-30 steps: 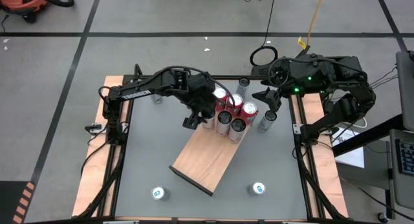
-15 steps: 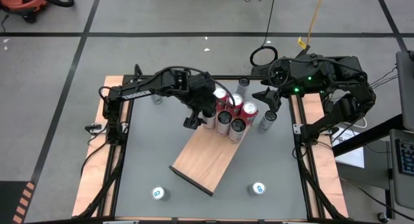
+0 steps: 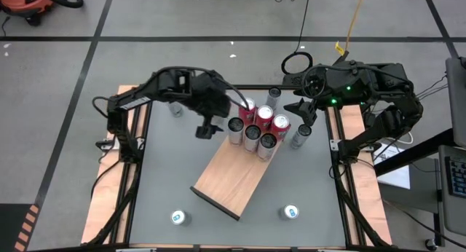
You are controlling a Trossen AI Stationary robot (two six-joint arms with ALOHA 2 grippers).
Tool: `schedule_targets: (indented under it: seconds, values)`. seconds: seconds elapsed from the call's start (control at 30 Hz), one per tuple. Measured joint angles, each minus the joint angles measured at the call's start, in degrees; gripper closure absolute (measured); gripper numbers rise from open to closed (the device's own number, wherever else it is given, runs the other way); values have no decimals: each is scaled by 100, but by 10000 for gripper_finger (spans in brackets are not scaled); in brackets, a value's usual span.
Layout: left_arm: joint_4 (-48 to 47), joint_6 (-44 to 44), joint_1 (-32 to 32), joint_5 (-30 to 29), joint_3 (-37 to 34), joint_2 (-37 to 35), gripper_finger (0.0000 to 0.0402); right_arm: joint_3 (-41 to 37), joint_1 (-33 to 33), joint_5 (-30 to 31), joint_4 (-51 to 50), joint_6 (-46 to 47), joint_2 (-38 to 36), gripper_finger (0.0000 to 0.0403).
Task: Place canned beverage on shelf
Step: Put the white pink soda can on the shelf aligned with the other white pink soda cans
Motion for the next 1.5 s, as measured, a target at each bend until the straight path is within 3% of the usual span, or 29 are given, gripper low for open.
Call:
schedule_targets:
  seconds: [0.23,0.37,0.63,0.9,1.17,1.33,1.5]
  values:
    - [-704,-1376,4,-8,-16,-140,49,-1,-1,4,-68,-61,-1,78]
    - [-623,-1744,2,484,-65,-160,80,1,0,4,-86,-103,1,78]
    - [-689,-1935,85,142,-68,-216,155,1,90,-17,-170,-3,1,78]
    - [-148,-2835,-241,-30,-70,-407,174,1,198,-15,-172,46,1,78]
    - [444,-3449,-996,-1249,-68,-1005,174,1,196,-15,-163,23,1,78]
    - [197,-3699,-1288,-2130,-126,-1173,174,1,196,-13,-126,28,1,78]
    - [1147,-3994,-1739,-2311,-1074,-1405,174,1,196,-13,-72,45,1,78]
